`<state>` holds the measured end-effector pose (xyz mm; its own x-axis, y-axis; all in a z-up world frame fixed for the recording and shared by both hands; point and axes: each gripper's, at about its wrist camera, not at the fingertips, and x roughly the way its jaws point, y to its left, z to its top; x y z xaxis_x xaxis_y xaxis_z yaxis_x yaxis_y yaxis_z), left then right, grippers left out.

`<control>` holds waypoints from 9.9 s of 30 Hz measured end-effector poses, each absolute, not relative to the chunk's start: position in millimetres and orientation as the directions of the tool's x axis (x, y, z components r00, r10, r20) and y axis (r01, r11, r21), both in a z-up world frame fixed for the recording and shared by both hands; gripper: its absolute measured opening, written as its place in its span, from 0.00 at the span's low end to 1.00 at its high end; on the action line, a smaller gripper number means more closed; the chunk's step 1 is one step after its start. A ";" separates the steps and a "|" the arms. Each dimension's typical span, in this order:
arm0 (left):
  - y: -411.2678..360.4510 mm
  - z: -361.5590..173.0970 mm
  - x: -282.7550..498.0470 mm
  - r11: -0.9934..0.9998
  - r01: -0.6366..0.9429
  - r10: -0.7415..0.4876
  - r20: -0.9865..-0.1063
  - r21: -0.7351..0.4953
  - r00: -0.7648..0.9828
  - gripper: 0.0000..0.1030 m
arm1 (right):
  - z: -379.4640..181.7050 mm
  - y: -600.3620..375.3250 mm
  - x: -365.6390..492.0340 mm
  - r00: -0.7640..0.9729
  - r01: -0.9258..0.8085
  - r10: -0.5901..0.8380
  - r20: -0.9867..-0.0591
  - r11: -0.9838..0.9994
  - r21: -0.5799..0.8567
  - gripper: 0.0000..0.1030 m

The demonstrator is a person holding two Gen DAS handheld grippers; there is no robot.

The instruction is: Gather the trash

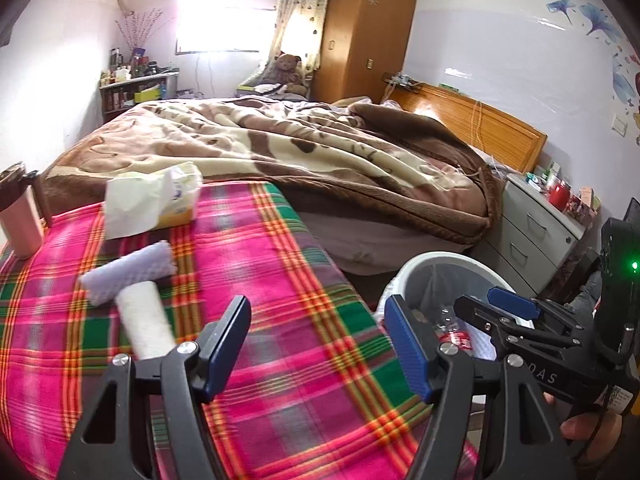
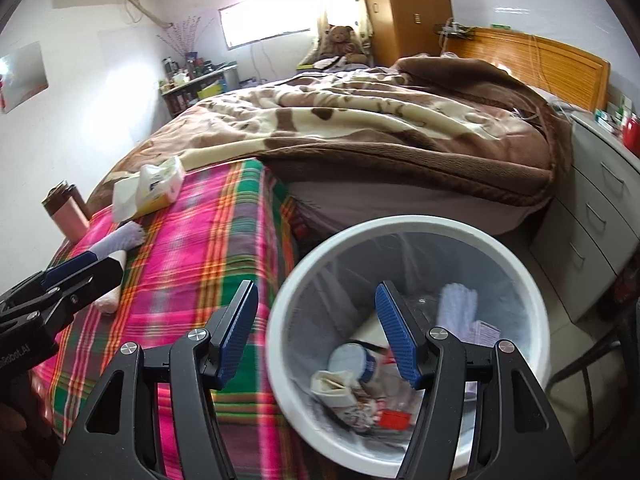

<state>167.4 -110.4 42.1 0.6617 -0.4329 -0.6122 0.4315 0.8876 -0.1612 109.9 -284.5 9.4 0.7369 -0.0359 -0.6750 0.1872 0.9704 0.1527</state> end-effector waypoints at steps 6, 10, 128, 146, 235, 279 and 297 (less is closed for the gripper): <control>-62.5 38.9 180.1 0.922 0.352 -0.373 -0.615 -0.162 0.695 0.70 | 8.4 -251.5 125.6 0.740 0.113 0.016 -0.673 0.983 0.147 0.61; -27.9 37.9 188.5 0.944 0.292 -0.322 -0.610 -0.152 0.724 0.71 | 5.6 -226.4 140.4 0.730 0.052 0.059 -0.681 0.989 0.142 0.61; -103.7 44.2 124.0 0.874 0.485 -0.384 -0.658 -0.033 0.647 0.29 | 29.9 -255.9 82.2 0.769 0.063 0.100 -0.631 0.971 0.230 0.26; -193.1 32.6 96.3 0.794 0.603 -0.494 -0.666 -0.082 0.559 0.29 | 20.1 -324.1 54.9 0.755 0.215 -0.025 -0.655 0.954 0.211 0.26; -86.8 17.4 17.2 0.971 0.239 -0.194 -0.530 0.018 0.826 0.76 | 11.2 -247.3 -4.4 0.844 0.177 -0.097 -0.528 0.979 0.101 0.60; -89.4 20.1 14.1 0.971 0.239 -0.195 -0.525 0.016 0.828 0.76 | 14.0 -244.5 -8.1 0.847 0.185 -0.102 -0.522 0.977 0.109 0.60; -88.0 19.3 13.9 0.971 0.238 -0.195 -0.526 0.014 0.828 0.76 | 13.8 -243.1 -7.7 0.847 0.184 -0.101 -0.523 0.977 0.109 0.60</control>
<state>13.9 -88.0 19.3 0.8279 -0.1952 -0.5258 0.2376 0.9713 0.0135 -7.7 -243.1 13.8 0.8466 -0.1012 -0.5225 0.1839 0.9769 0.1088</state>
